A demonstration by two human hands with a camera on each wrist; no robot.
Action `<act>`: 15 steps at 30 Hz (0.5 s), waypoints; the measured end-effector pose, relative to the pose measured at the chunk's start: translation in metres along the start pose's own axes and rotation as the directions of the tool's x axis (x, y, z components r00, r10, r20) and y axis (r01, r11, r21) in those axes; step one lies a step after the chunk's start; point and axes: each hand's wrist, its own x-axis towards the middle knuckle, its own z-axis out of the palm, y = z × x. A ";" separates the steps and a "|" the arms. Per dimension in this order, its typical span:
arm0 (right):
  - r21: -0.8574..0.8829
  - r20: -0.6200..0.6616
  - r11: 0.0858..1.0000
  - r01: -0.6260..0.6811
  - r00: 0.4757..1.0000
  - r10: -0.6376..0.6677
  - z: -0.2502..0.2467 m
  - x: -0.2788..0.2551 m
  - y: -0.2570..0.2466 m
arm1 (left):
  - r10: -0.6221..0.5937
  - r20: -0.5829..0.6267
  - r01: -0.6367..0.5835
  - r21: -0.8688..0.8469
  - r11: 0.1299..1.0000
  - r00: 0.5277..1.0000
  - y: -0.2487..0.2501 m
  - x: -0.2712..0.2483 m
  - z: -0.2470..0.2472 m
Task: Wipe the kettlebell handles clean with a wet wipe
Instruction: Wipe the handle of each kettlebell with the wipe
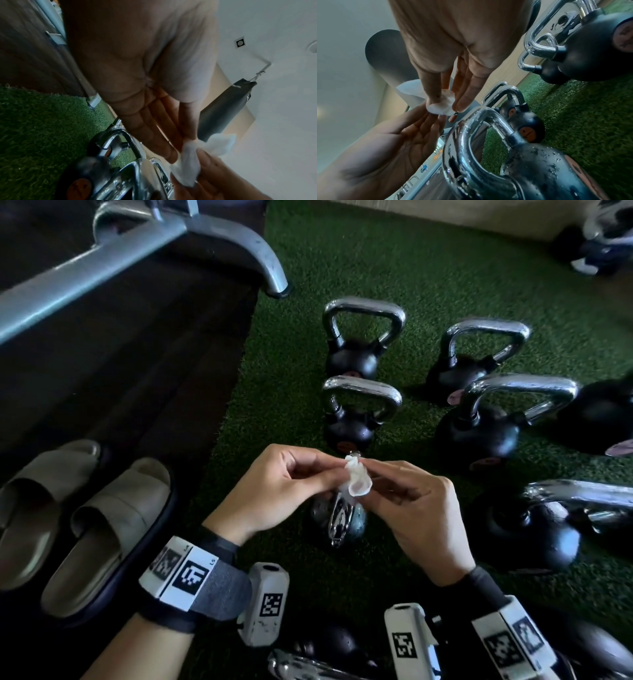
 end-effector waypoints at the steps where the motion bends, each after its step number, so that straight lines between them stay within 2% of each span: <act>1: -0.004 -0.005 1.000 -0.003 1.000 0.003 -0.001 0.000 -0.001 | -0.005 0.055 0.004 0.022 1.000 0.998 0.001 0.000 -0.002; 4: -0.053 -0.052 0.998 -0.040 0.998 0.037 -0.004 0.001 0.004 | -0.017 0.133 0.004 0.097 0.995 0.991 -0.004 0.000 -0.005; 6: -0.070 -0.128 0.992 -0.105 0.987 0.096 -0.008 0.004 0.019 | -0.028 0.075 0.009 0.250 0.968 0.997 -0.022 0.001 -0.010; 8: -0.078 -0.223 0.971 -0.227 0.953 0.205 -0.012 0.008 0.044 | -0.093 0.057 0.058 0.446 0.893 0.994 -0.049 0.002 -0.016; 10: -0.126 -0.277 0.930 -0.345 0.913 0.301 -0.012 0.015 0.069 | -0.177 0.172 0.057 0.540 0.840 0.969 -0.079 0.003 -0.011; 12: -0.195 -0.261 0.900 -0.390 0.905 0.336 -0.003 0.021 0.085 | -0.124 0.282 -0.056 0.553 0.831 0.951 -0.109 0.005 0.010; 13: -0.221 -0.236 0.892 -0.395 0.909 0.344 0.002 0.024 0.088 | -0.082 0.282 -0.096 0.565 0.820 0.956 -0.118 0.006 0.023; 15: -0.223 -0.198 0.888 -0.402 0.911 0.363 0.010 0.027 0.090 | -0.015 0.162 -0.084 0.584 0.807 0.987 -0.126 0.006 0.043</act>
